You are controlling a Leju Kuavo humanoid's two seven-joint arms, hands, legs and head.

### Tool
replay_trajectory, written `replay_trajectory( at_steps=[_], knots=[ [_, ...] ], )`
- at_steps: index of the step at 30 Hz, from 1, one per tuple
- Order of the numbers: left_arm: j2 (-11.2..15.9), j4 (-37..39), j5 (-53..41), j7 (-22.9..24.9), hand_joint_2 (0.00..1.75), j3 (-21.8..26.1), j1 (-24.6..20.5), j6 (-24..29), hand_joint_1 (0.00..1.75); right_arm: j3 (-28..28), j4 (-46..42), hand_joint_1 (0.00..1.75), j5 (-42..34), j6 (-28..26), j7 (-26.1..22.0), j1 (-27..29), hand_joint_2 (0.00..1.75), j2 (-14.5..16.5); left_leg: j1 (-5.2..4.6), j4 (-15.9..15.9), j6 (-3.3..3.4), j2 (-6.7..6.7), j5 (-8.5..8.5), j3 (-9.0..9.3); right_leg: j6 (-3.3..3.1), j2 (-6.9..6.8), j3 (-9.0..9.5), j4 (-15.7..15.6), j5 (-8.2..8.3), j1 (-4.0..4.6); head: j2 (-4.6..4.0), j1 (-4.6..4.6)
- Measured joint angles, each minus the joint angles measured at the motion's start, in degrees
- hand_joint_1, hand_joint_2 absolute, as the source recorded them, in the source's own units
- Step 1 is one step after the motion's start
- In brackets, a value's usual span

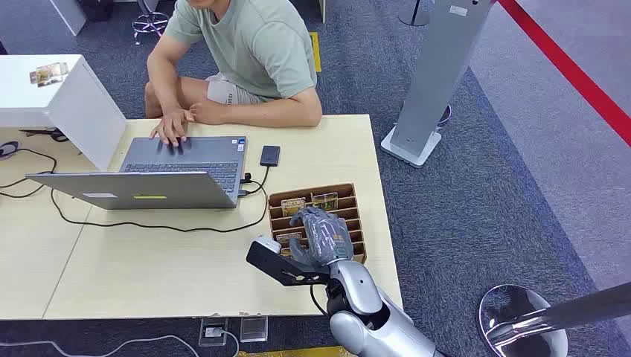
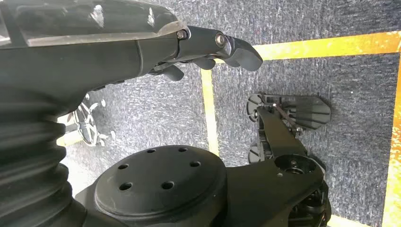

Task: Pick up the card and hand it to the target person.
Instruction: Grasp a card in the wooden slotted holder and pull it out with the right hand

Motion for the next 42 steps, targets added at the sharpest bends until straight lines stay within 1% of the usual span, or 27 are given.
replay_trajectory(
  at_steps=[5,9,15,21,23,26,30,34,42],
  knots=[
    [0.0,0.0,0.0,0.0,1.75,0.0,0.0,0.0,0.0,0.0,0.7,0.87,-0.2,0.0,-0.2,-0.3,1.75,0.4,0.0,0.0,0.0,0.0,0.0,0.0,0.0,0.0,0.0,0.0,0.0,0.0,-0.01,-0.02],
    [0.0,0.0,0.2,0.1,1.75,0.0,0.0,0.0,0.0,0.3,5.3,0.87,-1.2,0.1,-0.9,-1.9,1.75,2.9,0.0,0.0,0.0,0.0,0.0,0.0,0.0,0.0,0.0,0.0,0.0,0.0,-0.01,0.01],
    [0.0,0.0,0.5,0.1,1.75,0.0,0.0,0.1,0.0,0.6,8.3,0.95,-2.4,-0.3,-1.4,-2.7,1.75,3.9,0.0,0.0,0.0,0.0,0.0,0.0,0.0,0.0,0.0,0.0,0.0,0.0,-0.01,0.02],
    [0.0,0.0,0.9,-0.1,1.75,0.0,0.0,0.0,0.0,1.0,10.0,1.01,-3.6,-1.1,-1.0,-3.3,1.75,4.1,0.0,0.0,0.0,0.0,0.0,0.0,0.0,0.0,0.0,0.0,0.0,0.0,-0.01,0.0],
    [0.0,0.0,0.9,-0.1,1.75,0.0,0.0,0.0,0.0,1.1,10.3,1.09,-3.8,-1.2,-0.8,-3.6,1.75,4.1,0.0,0.0,0.0,0.0,0.0,0.0,0.0,0.0,0.0,0.0,0.0,0.0,-0.01,0.01],
    [0.0,0.0,1.1,-0.2,1.75,0.0,0.0,0.0,0.0,1.3,10.5,1.27,-4.2,-1.2,-0.7,-3.9,1.75,4.1,0.0,0.0,0.0,0.0,0.0,0.0,0.0,0.0,0.0,0.0,0.0,0.0,0.0,0.01],
    [0.0,0.0,1.3,0.0,1.75,0.0,0.0,0.1,0.0,1.5,10.7,1.45,-4.3,-1.2,-0.6,-3.9,1.75,4.0,0.0,0.0,0.0,0.0,0.0,0.01,0.0,0.0,0.0,0.0,0.0,0.0,-0.01,0.01],
    [0.0,0.0,1.5,0.1,1.75,0.0,0.0,0.1,0.0,1.6,10.7,1.73,-4.4,-1.3,-0.5,-4.2,1.75,4.0,0.0,0.0,0.0,0.0,0.0,0.02,0.0,0.0,0.0,0.0,0.0,0.0,-0.01,-0.02],
    [0.0,0.0,1.4,-0.5,1.75,-0.1,0.0,-0.2,0.0,1.6,10.6,1.71,-4.4,-1.7,0.0,-4.4,1.75,3.8,0.0,0.0,0.0,0.0,0.0,0.03,0.0,0.0,0.0,0.0,0.0,0.0,-0.01,0.01]
  ],
)
